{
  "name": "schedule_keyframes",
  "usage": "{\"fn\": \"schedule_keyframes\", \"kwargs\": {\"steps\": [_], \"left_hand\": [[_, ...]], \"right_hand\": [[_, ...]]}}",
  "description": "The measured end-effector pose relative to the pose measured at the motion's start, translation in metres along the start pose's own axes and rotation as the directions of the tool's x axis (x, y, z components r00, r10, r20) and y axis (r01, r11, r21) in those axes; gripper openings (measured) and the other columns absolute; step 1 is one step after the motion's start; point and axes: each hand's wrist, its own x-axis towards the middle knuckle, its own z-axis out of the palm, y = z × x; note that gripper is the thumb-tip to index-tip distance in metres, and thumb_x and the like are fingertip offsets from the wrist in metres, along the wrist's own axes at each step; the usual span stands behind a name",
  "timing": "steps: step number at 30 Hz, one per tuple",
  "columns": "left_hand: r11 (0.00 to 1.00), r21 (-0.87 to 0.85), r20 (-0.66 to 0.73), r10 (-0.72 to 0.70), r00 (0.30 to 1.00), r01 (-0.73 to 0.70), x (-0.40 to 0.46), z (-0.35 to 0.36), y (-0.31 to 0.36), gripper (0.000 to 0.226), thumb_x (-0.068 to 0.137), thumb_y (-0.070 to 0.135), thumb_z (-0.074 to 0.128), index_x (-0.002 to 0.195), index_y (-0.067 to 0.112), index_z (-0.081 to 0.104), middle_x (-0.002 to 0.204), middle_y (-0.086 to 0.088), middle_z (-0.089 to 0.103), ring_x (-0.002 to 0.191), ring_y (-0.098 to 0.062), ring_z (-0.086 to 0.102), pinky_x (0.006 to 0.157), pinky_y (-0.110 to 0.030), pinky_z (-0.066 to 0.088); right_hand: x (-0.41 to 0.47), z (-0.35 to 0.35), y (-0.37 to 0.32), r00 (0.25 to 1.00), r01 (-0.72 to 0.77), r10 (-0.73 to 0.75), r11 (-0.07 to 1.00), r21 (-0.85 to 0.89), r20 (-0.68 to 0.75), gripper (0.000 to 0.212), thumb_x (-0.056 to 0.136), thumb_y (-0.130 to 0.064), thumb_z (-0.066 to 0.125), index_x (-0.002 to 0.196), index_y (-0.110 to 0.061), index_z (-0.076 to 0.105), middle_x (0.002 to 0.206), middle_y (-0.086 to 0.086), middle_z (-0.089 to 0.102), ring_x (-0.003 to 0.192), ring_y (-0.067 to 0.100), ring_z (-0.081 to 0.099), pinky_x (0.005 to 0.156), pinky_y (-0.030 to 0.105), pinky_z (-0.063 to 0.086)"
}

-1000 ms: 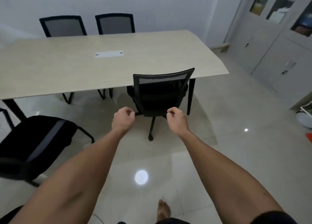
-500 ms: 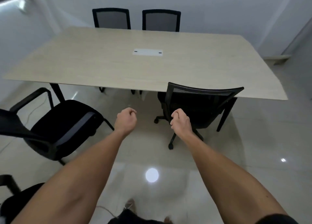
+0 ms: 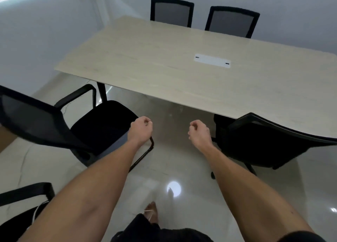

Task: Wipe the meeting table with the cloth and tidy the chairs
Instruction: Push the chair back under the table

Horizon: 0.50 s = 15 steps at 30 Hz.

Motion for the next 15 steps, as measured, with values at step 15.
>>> {"fn": "schedule_keyframes", "kwargs": {"steps": [15], "left_hand": [[0.962, -0.055, -0.155, -0.274, 0.949, 0.268, 0.079, -0.094, -0.137, 0.025, 0.099, 0.030, 0.059, 0.121, 0.021, 0.067, 0.083, 0.009, 0.072, 0.088, -0.016, 0.069, 0.084, -0.034, 0.056]], "right_hand": [[0.048, 0.175, -0.118, 0.935, 0.188, -0.109, 0.960, -0.209, 0.338, 0.028, 0.100, -0.019, 0.056, 0.125, -0.013, 0.066, 0.108, 0.005, 0.068, 0.103, 0.028, 0.065, 0.091, 0.031, 0.048]]}}
